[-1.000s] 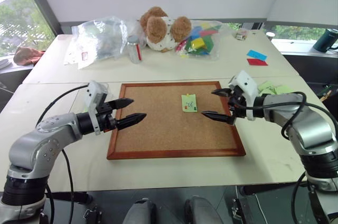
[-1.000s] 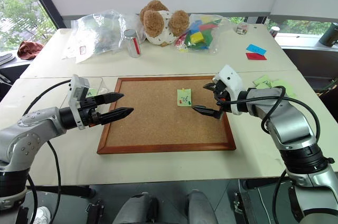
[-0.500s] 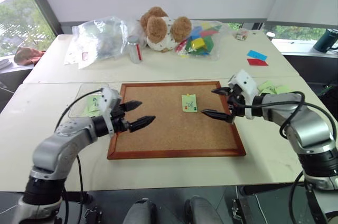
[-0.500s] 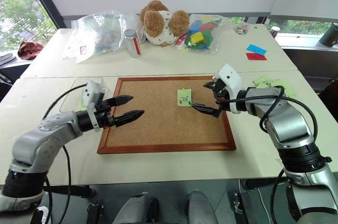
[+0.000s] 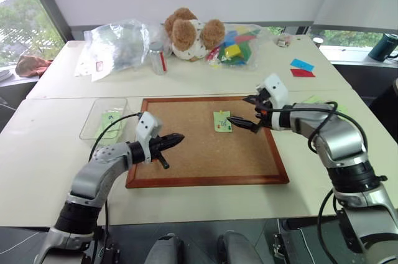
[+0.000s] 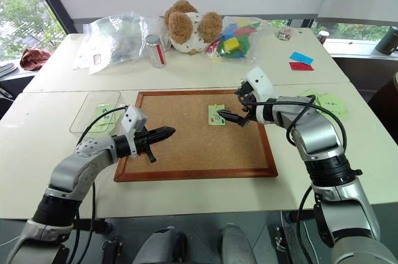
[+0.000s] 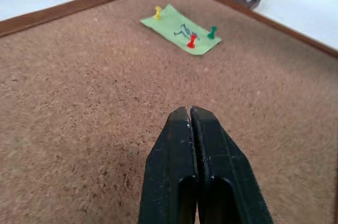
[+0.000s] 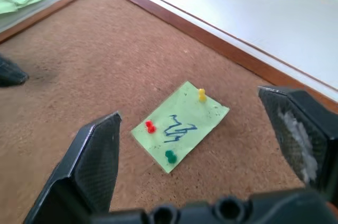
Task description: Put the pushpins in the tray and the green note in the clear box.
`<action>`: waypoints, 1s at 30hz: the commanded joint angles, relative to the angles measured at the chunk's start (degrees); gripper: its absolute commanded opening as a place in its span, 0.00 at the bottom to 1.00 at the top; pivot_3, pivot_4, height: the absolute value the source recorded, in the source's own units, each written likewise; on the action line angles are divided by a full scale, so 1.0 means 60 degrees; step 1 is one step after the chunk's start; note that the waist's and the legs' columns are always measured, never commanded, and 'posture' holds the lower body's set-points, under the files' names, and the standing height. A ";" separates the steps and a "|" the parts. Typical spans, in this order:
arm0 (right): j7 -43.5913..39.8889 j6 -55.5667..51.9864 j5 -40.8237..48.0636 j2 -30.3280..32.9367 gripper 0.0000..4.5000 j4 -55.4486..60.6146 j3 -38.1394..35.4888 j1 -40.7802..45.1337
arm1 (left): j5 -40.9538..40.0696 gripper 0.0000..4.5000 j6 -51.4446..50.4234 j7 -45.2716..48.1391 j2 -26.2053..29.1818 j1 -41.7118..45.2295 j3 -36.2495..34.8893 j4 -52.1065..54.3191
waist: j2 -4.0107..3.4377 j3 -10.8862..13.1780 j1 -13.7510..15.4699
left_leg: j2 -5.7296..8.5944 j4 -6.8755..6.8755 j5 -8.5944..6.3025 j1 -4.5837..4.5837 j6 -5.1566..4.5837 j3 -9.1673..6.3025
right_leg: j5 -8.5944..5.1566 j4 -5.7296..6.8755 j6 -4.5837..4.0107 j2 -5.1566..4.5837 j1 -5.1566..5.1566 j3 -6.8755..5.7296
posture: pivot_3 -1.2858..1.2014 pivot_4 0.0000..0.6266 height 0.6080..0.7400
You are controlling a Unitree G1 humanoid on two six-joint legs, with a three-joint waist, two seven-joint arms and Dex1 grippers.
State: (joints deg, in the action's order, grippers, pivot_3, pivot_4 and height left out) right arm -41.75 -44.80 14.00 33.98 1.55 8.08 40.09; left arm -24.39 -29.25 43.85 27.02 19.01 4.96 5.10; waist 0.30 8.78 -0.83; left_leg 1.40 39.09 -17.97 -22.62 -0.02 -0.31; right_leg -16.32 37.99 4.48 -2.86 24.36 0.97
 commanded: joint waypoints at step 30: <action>0.0523 0.2627 -0.1551 -0.2407 0.43 -0.5922 0.0307 0.2184 | 0.1021 0.00 0.0811 -0.0223 -0.0592 -0.0193 0.0304 -0.0944 | -0.0003 -0.0003 -0.0025 | 0.0001 0.0000 0.0028 -0.0002 0.0048 0.0003 | 0.0001 0.0014 0.0001 0.0004 0.0009 0.0000 | 0.52 0.24 1.00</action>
State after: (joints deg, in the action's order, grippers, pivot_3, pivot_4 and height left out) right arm -38.32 -30.05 4.75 19.78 -34.46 11.18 51.45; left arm -18.85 -24.18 42.65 23.52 18.78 7.05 -0.87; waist 0.28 8.76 -0.98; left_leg 1.40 39.08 -17.80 -22.63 0.27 -0.29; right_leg -16.32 38.07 4.49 -2.84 24.42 0.97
